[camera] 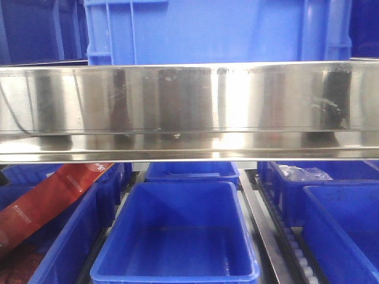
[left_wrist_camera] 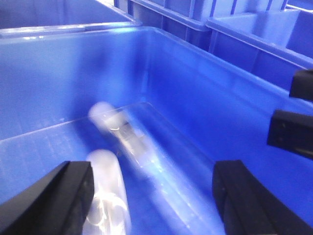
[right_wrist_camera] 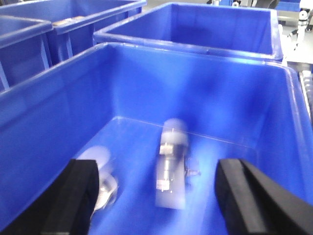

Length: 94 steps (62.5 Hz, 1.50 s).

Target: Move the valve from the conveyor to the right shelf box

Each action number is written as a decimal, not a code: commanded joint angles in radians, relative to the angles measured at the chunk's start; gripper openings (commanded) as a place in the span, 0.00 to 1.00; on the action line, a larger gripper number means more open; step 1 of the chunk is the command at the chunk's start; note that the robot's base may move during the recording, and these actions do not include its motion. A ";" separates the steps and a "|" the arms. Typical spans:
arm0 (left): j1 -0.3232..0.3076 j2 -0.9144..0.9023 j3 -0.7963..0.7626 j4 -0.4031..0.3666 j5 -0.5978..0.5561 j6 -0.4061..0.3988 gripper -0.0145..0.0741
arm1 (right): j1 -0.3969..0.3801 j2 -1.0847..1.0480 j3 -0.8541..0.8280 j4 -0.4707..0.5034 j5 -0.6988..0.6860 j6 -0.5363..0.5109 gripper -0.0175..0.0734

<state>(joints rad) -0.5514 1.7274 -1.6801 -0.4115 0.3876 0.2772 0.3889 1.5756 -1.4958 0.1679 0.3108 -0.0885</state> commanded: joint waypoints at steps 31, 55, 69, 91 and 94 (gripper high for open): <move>0.018 -0.020 -0.010 -0.018 -0.053 -0.001 0.04 | -0.008 -0.053 -0.010 0.003 0.048 -0.006 0.01; 0.074 -0.232 0.105 -0.036 -0.034 -0.040 0.04 | -0.140 -0.333 0.120 0.003 0.093 -0.006 0.01; 0.028 -0.419 0.425 -0.038 -0.261 -0.042 0.04 | -0.149 -0.543 0.397 -0.011 -0.007 -0.006 0.01; 0.030 -0.814 1.050 -0.079 -0.530 -0.042 0.04 | -0.149 -0.916 0.829 -0.016 -0.034 -0.006 0.01; 0.030 -0.873 1.117 -0.079 -0.542 -0.042 0.04 | -0.149 -0.974 0.884 -0.016 -0.034 -0.006 0.01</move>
<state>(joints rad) -0.5163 0.9389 -0.6548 -0.4830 -0.1026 0.2402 0.2442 0.6965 -0.6877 0.1611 0.3031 -0.0885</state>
